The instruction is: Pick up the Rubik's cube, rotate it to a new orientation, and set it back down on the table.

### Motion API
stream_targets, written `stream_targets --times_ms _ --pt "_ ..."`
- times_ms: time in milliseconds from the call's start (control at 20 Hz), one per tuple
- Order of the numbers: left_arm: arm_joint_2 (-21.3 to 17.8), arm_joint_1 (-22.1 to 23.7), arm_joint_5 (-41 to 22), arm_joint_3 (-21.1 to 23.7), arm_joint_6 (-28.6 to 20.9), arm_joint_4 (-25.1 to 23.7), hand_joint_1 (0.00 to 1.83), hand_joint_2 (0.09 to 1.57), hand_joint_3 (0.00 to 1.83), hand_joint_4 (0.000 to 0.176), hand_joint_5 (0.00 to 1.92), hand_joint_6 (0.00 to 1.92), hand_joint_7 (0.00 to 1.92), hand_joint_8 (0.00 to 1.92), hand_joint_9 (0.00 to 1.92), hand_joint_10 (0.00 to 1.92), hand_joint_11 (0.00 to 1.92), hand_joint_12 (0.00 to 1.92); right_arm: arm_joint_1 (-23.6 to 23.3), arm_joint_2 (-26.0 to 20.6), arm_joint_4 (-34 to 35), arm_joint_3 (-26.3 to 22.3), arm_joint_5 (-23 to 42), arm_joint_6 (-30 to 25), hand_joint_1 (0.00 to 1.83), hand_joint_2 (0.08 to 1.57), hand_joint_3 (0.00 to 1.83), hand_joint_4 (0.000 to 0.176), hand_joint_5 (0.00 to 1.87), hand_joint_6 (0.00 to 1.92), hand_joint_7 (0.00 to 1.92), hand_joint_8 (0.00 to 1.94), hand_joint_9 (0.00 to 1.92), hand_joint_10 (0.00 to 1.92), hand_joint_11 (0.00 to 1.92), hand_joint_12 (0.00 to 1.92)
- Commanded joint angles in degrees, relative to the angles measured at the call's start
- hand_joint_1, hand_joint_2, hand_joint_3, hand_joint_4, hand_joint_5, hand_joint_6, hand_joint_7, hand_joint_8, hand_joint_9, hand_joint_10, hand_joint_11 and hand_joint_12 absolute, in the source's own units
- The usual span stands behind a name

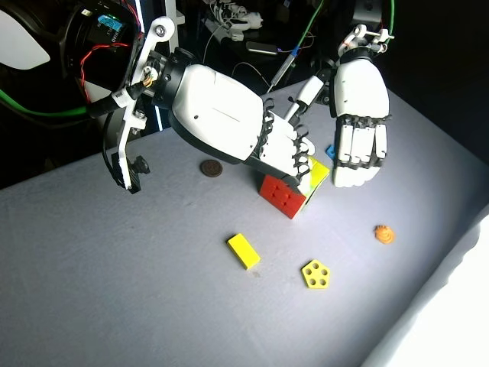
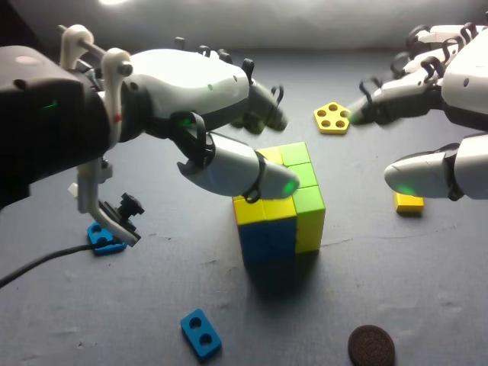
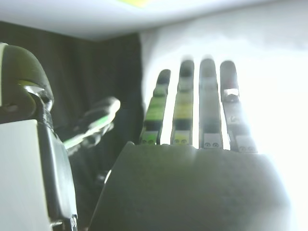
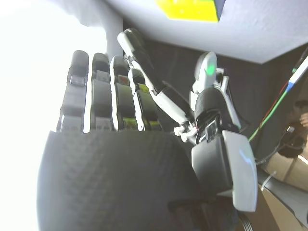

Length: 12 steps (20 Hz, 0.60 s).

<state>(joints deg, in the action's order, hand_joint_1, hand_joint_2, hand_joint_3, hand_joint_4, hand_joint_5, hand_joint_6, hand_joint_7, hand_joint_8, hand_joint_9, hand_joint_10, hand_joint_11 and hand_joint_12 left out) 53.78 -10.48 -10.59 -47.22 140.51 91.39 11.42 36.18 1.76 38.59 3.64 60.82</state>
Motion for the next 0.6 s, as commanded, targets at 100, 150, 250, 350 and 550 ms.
stream_targets --times_ms 100,150,250,350,550 --pt "-2.0 1.33 2.78 0.54 -0.12 -1.22 0.14 1.35 0.0 0.0 0.85 0.7 0.7 1.36 0.61 1.53 0.44 1.8 -0.5 -0.35 0.24 0.07 6.63 0.04 0.13 1.31 0.0 0.0 0.67 1.21 0.78 1.31 0.63 1.62 0.47 1.92" --pt "-2.14 1.86 3.72 0.32 -0.12 -1.95 0.12 1.36 0.0 0.0 0.79 0.99 0.73 1.45 0.64 1.64 0.47 1.9 -0.53 -0.36 0.24 0.07 6.63 0.4 0.11 1.32 0.0 0.0 0.7 1.27 0.83 1.37 0.67 1.67 0.54 1.92" --pt "-2.13 2.84 5.92 -0.53 -0.14 -3.27 0.13 1.38 0.0 0.0 0.73 1.46 0.84 1.61 0.76 1.82 0.6 1.92 -0.55 -0.36 0.24 0.1 6.63 0.5 0.11 1.33 0.0 0.0 0.73 1.41 0.89 1.5 0.71 1.76 0.59 1.92" --pt "-2.13 3.79 7.07 -1.06 -0.16 -3.8 0.13 1.39 0.0 0.0 0.72 1.54 0.87 1.66 0.78 1.86 0.62 1.92 -0.53 -0.35 0.24 0.03 6.57 0.5 0.13 1.32 0.0 0.0 0.73 1.45 0.89 1.6 0.73 1.84 0.62 1.92" --pt "-2.3 5.74 7.32 -1.18 -0.21 -3.98 0.15 1.39 0.0 0.0 0.69 1.65 0.92 1.74 0.85 1.92 0.65 1.92 -0.59 -0.35 0.25 0.03 6.2 0.43 0.12 1.34 0.0 0.0 0.73 1.55 0.9 1.77 0.81 1.92 0.71 1.92"
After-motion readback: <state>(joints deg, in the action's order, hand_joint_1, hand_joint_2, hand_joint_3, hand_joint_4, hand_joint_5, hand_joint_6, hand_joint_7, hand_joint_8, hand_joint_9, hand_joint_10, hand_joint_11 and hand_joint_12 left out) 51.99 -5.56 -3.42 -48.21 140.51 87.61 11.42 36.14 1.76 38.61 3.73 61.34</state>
